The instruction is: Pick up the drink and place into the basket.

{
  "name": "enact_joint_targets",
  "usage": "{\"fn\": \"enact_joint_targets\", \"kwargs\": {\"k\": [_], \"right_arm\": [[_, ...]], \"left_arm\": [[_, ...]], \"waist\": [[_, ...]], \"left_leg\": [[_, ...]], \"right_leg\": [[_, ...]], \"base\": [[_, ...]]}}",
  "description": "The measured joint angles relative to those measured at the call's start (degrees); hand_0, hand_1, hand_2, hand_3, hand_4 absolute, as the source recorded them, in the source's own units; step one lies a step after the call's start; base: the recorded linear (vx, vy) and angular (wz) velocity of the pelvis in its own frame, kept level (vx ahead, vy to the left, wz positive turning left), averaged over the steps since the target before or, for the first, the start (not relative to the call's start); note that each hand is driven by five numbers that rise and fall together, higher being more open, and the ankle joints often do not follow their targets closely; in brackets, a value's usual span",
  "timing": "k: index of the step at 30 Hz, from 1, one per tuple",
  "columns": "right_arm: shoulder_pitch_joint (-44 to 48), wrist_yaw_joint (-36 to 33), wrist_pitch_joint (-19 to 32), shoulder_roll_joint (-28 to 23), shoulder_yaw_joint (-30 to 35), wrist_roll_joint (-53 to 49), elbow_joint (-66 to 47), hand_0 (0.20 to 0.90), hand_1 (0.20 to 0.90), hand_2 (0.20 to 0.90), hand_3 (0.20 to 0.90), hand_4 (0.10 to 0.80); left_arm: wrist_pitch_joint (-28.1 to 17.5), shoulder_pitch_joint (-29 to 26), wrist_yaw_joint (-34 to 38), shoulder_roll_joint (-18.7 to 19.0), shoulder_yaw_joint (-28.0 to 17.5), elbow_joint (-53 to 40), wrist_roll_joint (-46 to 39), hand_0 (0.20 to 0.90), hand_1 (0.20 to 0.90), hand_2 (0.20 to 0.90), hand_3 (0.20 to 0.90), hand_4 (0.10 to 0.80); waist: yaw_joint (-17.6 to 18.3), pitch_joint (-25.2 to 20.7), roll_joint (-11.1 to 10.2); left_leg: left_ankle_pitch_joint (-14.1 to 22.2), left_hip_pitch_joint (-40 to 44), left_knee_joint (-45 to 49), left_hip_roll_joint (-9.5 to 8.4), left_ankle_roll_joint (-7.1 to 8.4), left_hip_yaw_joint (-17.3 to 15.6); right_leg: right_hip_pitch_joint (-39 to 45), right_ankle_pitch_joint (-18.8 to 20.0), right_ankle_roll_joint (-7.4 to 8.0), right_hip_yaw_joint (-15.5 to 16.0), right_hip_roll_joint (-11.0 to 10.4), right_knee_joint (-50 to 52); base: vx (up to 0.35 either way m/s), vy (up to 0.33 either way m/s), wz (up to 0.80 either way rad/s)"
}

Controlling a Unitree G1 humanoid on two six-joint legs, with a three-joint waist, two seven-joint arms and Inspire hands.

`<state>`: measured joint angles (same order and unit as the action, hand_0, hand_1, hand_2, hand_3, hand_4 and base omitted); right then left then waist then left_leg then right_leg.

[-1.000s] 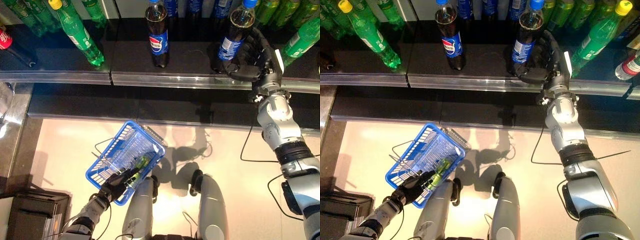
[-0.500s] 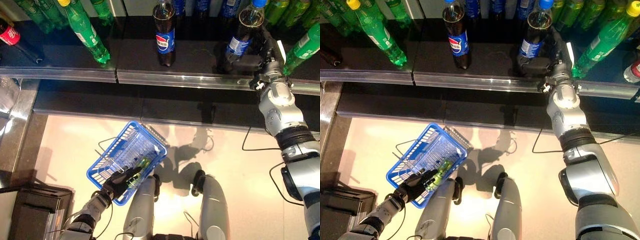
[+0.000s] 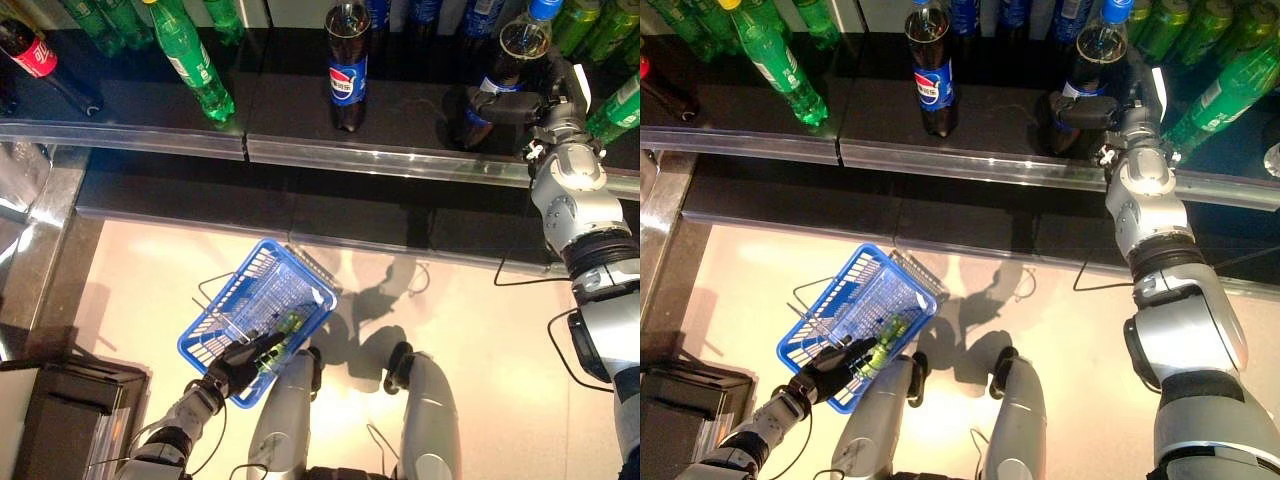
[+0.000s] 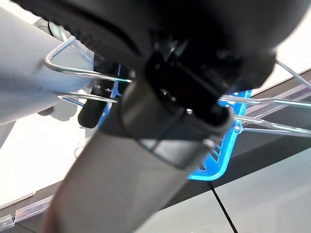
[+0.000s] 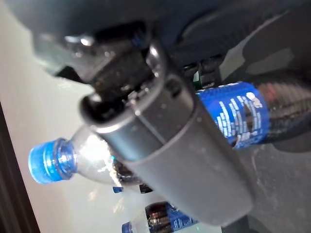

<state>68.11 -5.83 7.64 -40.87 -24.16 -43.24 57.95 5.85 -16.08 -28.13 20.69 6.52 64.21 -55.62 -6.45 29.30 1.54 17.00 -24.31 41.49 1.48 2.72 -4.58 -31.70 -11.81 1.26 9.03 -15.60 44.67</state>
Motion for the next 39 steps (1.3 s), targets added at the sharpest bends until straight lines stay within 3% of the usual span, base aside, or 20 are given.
{"fn": "enact_joint_targets", "kwargs": {"k": [2,4,15,39], "right_arm": [[0.0,0.5,0.0,-0.1,0.0,-1.4,0.4,0.9,0.9,0.9,0.9,0.8],[0.0,1.3,0.0,-0.1,0.0,-2.3,0.4,0.3,0.3,0.3,0.2,0.1],[0.2,4.1,0.4,-0.1,0.4,-6.9,0.7,0.3,0.3,0.3,0.2,0.1],[0.7,5.9,1.2,-0.1,0.4,-8.7,0.8,0.3,0.3,0.3,0.2,0.1]], "left_arm": [[0.0,0.0,0.0,0.0,0.2,-0.1,0.0,0.3,0.3,0.3,0.2,0.1],[0.0,0.0,0.0,0.0,0.4,-0.1,-0.1,0.3,0.3,0.3,0.2,0.1],[0.0,-0.6,0.0,-0.1,1.7,-0.2,-0.2,0.3,0.3,0.3,0.2,0.1],[-0.1,-0.7,0.0,0.4,2.0,1.7,-0.2,0.3,0.3,0.3,0.2,0.1]], "waist": [[0.0,0.0,0.1],[0.0,0.0,0.3],[-0.4,0.2,1.5],[-1.4,0.2,1.5]], "left_leg": [[-0.2,0.0,-0.3,-0.1,0.02,0.1],[-0.2,0.0,-0.3,-0.1,0.07,0.2],[-0.3,-0.8,-0.5,-0.09,0.11,0.3],[-0.8,-0.4,-2.1,-0.11,0.06,0.4]], "right_leg": [[0.0,0.0,-0.01,0.1,-0.1,-0.1],[0.0,0.0,-0.05,0.1,-0.1,-0.1],[-0.8,0.0,-0.07,0.3,-0.1,-0.1],[-0.3,0.2,0.02,0.7,0.0,-1.6]], "base": [[-0.014,0.007,0.06],[0.0,0.0,0.0],[0.0,0.0,0.0],[0.001,-0.005,0.0]]}}
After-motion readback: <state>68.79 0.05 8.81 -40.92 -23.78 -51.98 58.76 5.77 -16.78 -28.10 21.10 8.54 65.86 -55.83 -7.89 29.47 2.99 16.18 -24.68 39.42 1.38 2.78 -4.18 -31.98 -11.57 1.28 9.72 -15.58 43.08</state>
